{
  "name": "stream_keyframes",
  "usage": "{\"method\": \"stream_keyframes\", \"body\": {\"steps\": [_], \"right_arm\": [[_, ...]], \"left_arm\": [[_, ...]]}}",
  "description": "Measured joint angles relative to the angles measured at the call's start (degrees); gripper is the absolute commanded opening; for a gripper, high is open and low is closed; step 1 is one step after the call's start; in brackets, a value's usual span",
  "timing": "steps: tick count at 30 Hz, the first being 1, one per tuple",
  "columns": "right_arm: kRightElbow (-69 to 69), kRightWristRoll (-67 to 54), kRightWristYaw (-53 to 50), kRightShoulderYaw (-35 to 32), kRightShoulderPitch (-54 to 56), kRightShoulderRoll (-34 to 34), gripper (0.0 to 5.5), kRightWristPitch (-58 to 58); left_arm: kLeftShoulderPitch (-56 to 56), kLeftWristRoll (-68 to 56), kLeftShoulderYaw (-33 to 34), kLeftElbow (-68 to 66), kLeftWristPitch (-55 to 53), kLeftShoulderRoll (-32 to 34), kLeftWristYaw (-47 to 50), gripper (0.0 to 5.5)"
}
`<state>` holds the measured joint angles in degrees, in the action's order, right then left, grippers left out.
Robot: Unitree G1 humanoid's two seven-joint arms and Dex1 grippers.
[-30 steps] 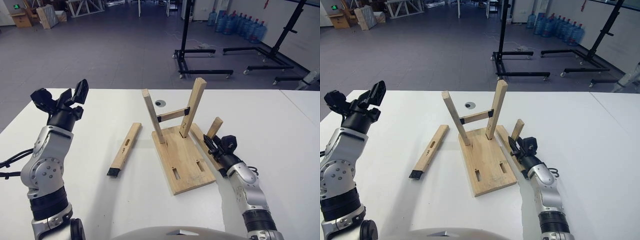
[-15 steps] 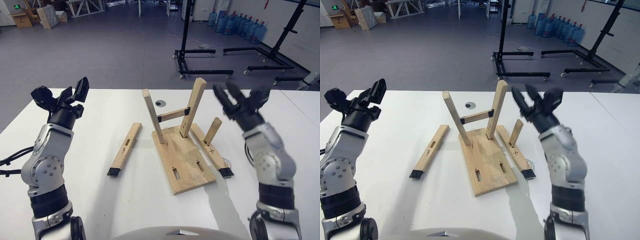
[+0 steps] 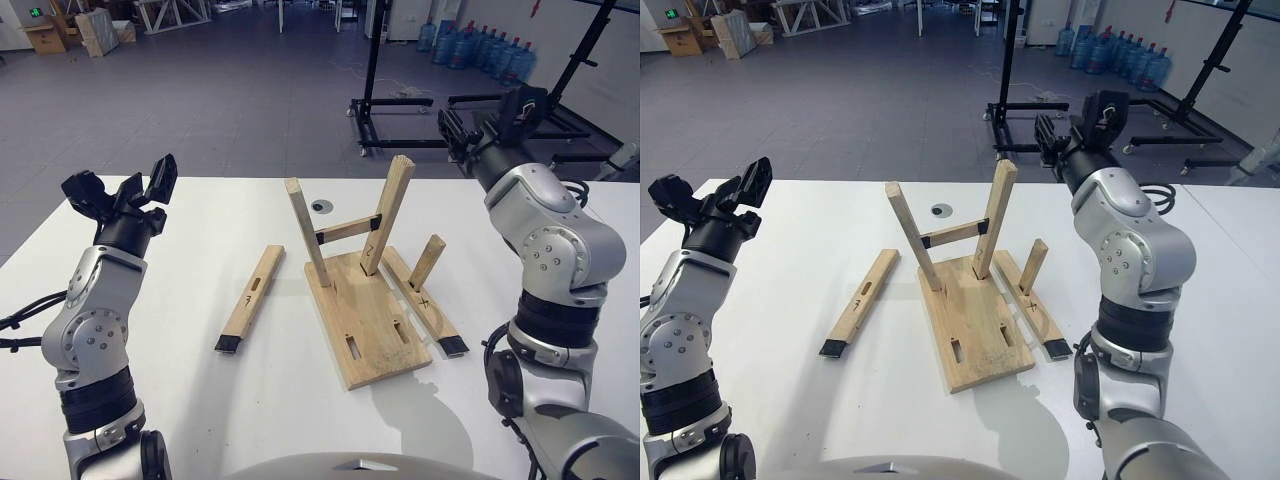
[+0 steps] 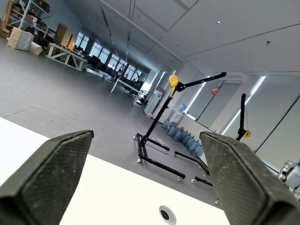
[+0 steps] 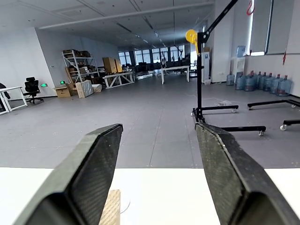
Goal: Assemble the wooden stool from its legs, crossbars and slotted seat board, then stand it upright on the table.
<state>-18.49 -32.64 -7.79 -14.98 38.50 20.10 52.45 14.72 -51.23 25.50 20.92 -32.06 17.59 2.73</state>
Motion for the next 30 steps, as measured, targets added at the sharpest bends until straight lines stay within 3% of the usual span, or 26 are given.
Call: {"method": "stream_keyframes", "body": {"steps": [7, 10, 14, 19, 22, 25, 27, 30], "right_arm": [[0.38, 2.02, 1.78, 1.26, -7.55, -3.2, 2.85, -1.88], [4.54, 5.96, 4.49, 4.24, -17.75, -5.76, 2.85, -8.37], [6.41, 10.18, 7.61, 7.48, -21.96, -6.86, 2.85, -17.67], [6.52, 1.28, 6.66, -1.46, -16.18, -7.75, 2.85, -10.64], [6.45, -6.47, 5.06, -9.13, -1.87, -2.66, 2.85, -5.59], [6.91, -12.55, 10.77, -15.8, 7.28, 11.58, 2.85, -0.4], [7.35, -14.66, 18.78, -17.51, 5.27, 19.06, 2.85, 1.41], [9.16, -15.78, 37.88, -21.15, -9.78, 29.55, 2.85, 2.24]], "left_arm": [[-0.05, -0.03, -0.01, 0.14, -0.23, 0.0, -0.02, 4.16], [-0.35, -0.06, 0.02, 0.17, -0.31, 0.0, -0.1, 4.16], [-0.64, -0.06, -0.21, 0.17, -0.35, -0.1, -0.23, 4.16], [-1.09, -0.02, -0.56, 0.25, -0.28, -0.52, -0.39, 4.16], [-1.25, -0.12, -0.62, 0.63, -0.32, -0.95, -0.05, 4.16], [-3.64, -2.44, 0.25, 3.59, -2.03, -1.04, 2.15, 4.16], [-5.82, -4.54, 0.36, 6.22, -3.4, -1.26, 3.49, 4.16], [-12.32, -6.49, 0.29, 10.42, -5.44, -1.85, 5.77, 4.16]]}}
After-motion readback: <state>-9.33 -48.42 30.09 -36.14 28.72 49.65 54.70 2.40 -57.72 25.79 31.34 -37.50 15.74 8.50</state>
